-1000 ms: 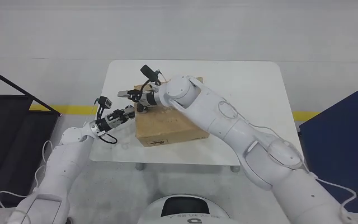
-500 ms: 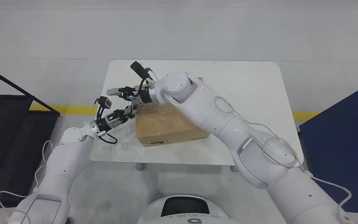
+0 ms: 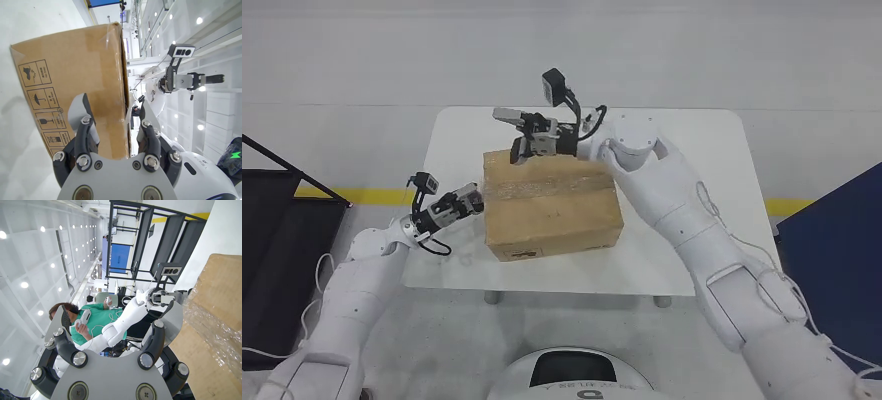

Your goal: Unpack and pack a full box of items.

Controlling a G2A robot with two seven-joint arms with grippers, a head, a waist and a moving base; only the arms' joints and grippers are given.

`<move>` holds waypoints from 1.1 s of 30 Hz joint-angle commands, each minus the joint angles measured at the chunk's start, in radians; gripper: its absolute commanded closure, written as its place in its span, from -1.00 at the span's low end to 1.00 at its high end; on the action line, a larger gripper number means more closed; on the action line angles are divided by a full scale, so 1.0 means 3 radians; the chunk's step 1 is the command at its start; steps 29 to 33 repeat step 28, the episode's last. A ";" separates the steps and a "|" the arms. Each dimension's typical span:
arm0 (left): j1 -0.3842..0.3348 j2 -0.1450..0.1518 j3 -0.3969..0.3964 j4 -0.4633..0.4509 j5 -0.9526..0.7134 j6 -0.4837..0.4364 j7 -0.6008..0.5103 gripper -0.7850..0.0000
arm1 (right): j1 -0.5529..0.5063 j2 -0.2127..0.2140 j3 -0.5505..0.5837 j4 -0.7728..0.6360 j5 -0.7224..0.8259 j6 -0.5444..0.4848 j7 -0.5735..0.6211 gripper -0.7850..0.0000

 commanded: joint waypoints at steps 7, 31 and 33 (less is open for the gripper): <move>0.0129 0.0073 -0.0305 -0.0013 -0.0187 0.0015 0.0023 -1.00 | -0.0752 0.0283 0.0832 -0.1027 -0.0329 0.0116 -0.0085 -1.00; 0.0197 0.0145 -0.0593 -0.0068 -0.0268 -0.0070 0.0040 -1.00 | -0.1748 0.0502 0.2098 -0.1224 -0.0068 -0.0350 -0.0559 -1.00; 0.0197 0.0145 -0.0593 -0.0068 -0.0268 -0.0070 0.0040 -1.00 | -0.1748 0.0502 0.2098 -0.1224 -0.0068 -0.0350 -0.0559 -1.00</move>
